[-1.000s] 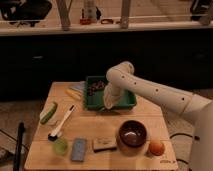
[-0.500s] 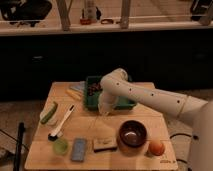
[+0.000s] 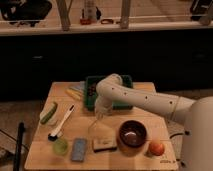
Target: Place fork in table surface
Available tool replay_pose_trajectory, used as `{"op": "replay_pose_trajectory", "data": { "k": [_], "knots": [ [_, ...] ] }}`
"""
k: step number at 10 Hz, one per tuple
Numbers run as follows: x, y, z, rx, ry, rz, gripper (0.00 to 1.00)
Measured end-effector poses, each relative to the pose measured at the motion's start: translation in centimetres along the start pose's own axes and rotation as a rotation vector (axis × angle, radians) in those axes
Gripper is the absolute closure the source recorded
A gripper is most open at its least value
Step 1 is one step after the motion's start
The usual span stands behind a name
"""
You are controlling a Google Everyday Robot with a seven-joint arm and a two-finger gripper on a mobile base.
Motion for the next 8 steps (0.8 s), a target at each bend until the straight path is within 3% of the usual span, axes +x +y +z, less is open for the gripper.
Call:
{"op": "replay_pose_trajectory", "data": {
  "k": [6,8],
  "knots": [
    [0.05,-0.05,1.33,-0.022,-0.031,-0.003,1.00],
    [0.18,-0.11,1.25,-0.019,-0.041,0.003,0.90]
  ]
}}
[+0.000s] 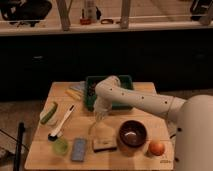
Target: Place fork in table surface
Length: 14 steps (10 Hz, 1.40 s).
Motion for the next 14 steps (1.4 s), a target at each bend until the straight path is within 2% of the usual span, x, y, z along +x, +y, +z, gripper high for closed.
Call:
{"op": "replay_pose_trajectory", "data": {
  "k": [4,7,14],
  "knots": [
    [0.42,-0.03,-0.23,0.003,-0.019,0.015,0.48],
    [0.42,-0.17,-0.24,-0.003,-0.026,0.013,0.22],
    [0.15,-0.15,0.10,-0.011,-0.037,0.010,0.20]
  ]
}}
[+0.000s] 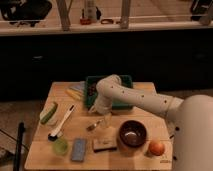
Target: Place fork in table surface
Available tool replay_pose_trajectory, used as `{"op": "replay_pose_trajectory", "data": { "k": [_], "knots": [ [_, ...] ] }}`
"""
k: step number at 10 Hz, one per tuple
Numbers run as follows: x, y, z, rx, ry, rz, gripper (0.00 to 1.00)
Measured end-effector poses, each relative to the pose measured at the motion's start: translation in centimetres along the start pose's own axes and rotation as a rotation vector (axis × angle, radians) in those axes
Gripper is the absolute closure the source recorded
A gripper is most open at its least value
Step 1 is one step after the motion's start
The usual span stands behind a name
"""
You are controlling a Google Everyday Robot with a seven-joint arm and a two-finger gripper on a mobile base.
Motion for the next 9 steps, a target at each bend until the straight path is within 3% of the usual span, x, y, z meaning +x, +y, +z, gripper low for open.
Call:
{"op": "replay_pose_trajectory", "data": {
  "k": [9],
  "knots": [
    [0.11,0.05,-0.18,0.002,-0.017,-0.017,0.20]
  ]
}}
